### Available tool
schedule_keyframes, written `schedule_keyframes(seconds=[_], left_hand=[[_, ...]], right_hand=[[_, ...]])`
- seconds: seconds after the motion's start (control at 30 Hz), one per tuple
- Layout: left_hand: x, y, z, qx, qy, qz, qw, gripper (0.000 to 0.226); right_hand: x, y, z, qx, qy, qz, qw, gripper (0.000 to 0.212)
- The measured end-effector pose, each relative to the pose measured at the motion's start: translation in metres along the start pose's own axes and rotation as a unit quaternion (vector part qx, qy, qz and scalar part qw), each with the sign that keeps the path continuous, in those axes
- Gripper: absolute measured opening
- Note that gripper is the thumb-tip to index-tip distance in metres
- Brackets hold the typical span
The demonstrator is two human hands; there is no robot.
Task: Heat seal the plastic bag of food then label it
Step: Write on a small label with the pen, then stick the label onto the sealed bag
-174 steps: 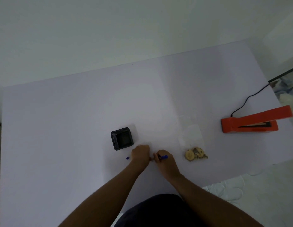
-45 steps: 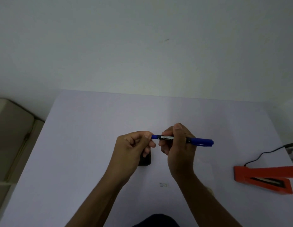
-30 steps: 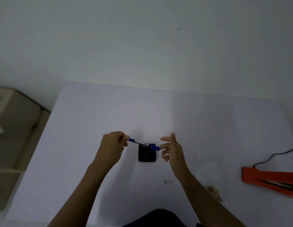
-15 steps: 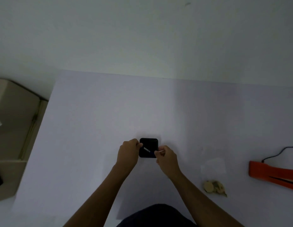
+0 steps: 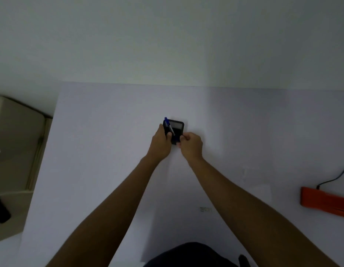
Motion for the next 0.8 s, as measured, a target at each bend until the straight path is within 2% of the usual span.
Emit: schedule_keyframes(seconds=[0.13,0.27,0.4,0.47,0.5,0.53,0.57,0.67,0.73,0.8], left_hand=[[0.041,0.003,-0.001,0.024,0.036,-0.018,0.999,0.02],[0.044,0.008,0.0,0.043,0.049,-0.009,0.998,0.023],[0.002,0.005,0.014,0.129,-0.019,0.09,0.987,0.046],[-0.035,-0.014,0.026,0.147,-0.081,0.126,0.978,0.036],[-0.055,-0.029,0.032,0.146,-0.102,0.113,0.978,0.024],[-0.075,-0.049,0.036,0.137,-0.109,0.077,0.981,0.012],[-0.094,-0.071,0.038,0.129,-0.1,0.022,0.986,0.009],[-0.152,-0.139,0.024,0.167,-0.076,-0.147,0.972,0.017],[-0.177,-0.169,0.006,0.19,-0.073,-0.205,0.957,0.015],[-0.192,-0.186,-0.011,0.193,-0.063,-0.23,0.952,0.019]], right_hand=[[0.02,-0.002,-0.024,0.047,-0.021,-0.053,0.997,0.024],[0.008,0.012,-0.025,0.124,-0.049,-0.085,0.987,0.034],[-0.015,0.039,0.0,0.152,-0.044,-0.065,0.985,0.034],[-0.033,0.055,0.027,0.149,-0.039,-0.045,0.987,0.029],[-0.042,0.062,0.045,0.146,-0.04,-0.033,0.988,0.027],[-0.051,0.069,0.065,0.14,-0.046,-0.018,0.989,0.025],[-0.06,0.076,0.085,0.138,-0.054,-0.002,0.989,0.024],[-0.086,0.095,0.149,0.108,-0.08,0.049,0.99,0.025],[-0.102,0.105,0.184,0.088,-0.086,0.072,0.99,0.028],[-0.114,0.113,0.213,0.072,-0.082,0.084,0.991,0.033]])
Point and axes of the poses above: each hand's wrist, its own x-axis towards the middle knuckle, its own y-axis out of the back of the hand, z = x × y, the point moved 5 cm from there along x, towards the middle knuckle, and after that the axes turned 6 degrees about -y, right-handed, at the moved point
